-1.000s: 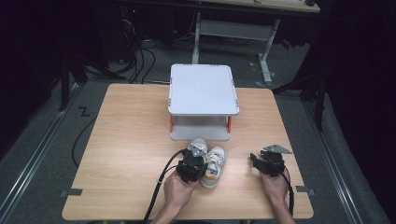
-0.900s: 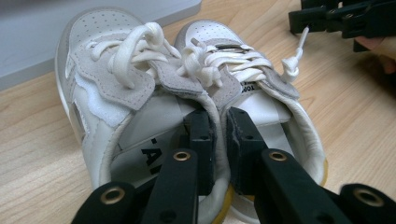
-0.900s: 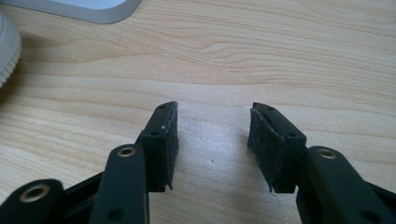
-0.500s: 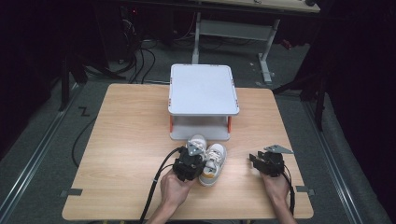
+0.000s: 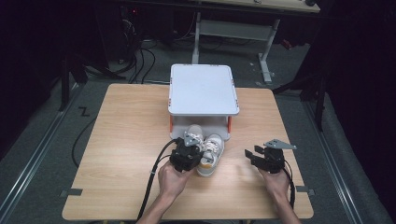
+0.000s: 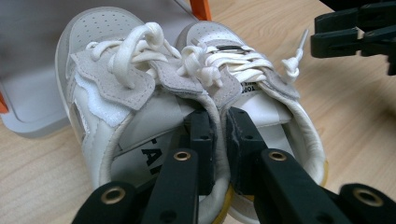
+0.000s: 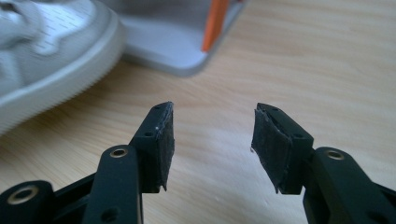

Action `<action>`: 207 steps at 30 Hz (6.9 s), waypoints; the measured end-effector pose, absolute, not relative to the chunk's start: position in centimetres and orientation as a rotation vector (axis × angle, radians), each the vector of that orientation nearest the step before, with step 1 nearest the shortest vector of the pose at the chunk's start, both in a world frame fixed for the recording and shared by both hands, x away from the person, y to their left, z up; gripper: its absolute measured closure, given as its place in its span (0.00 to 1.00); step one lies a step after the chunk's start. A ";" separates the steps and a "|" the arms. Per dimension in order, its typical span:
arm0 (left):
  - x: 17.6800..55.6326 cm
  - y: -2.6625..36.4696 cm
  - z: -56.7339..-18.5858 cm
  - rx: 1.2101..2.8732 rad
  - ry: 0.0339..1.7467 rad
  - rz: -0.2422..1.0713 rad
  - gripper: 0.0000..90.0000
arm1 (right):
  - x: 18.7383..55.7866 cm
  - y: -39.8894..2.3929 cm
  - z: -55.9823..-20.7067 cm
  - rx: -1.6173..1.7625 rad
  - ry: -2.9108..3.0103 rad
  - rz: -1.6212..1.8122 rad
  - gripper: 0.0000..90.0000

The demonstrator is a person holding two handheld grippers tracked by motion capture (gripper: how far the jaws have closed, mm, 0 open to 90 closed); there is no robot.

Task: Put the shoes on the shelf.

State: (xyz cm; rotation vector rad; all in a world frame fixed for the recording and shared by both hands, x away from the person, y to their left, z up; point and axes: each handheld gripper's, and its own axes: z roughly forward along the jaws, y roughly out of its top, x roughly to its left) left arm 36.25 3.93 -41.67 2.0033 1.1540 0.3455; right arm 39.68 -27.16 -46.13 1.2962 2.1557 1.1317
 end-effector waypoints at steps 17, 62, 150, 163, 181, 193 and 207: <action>39.8 3.7 -41.3 1.984 1.182 0.417 0.91 | 41.0 -24.4 -40.0 1.093 2.161 1.336 0.67; 46.3 2.6 -44.0 1.907 1.305 0.522 0.90 | 50.7 -15.6 -35.3 1.087 2.125 1.269 0.61; 44.3 1.6 -46.9 1.849 1.505 0.657 0.24 | 50.4 -15.2 -35.8 1.034 2.095 1.220 0.59; 45.5 1.3 -47.8 1.770 1.504 0.697 0.29 | 50.4 -15.1 -35.8 1.042 2.092 1.218 0.59; 45.7 2.5 -47.3 1.849 1.453 0.690 0.32 | 50.4 -15.1 -35.8 1.040 2.088 1.223 0.59; 42.6 5.7 -45.5 1.874 1.317 0.682 0.34 | 50.5 -15.2 -35.8 1.049 2.082 1.227 0.57; 39.5 10.9 -41.7 1.773 1.249 0.650 0.34 | 48.5 -17.7 -34.3 1.068 2.058 1.330 0.52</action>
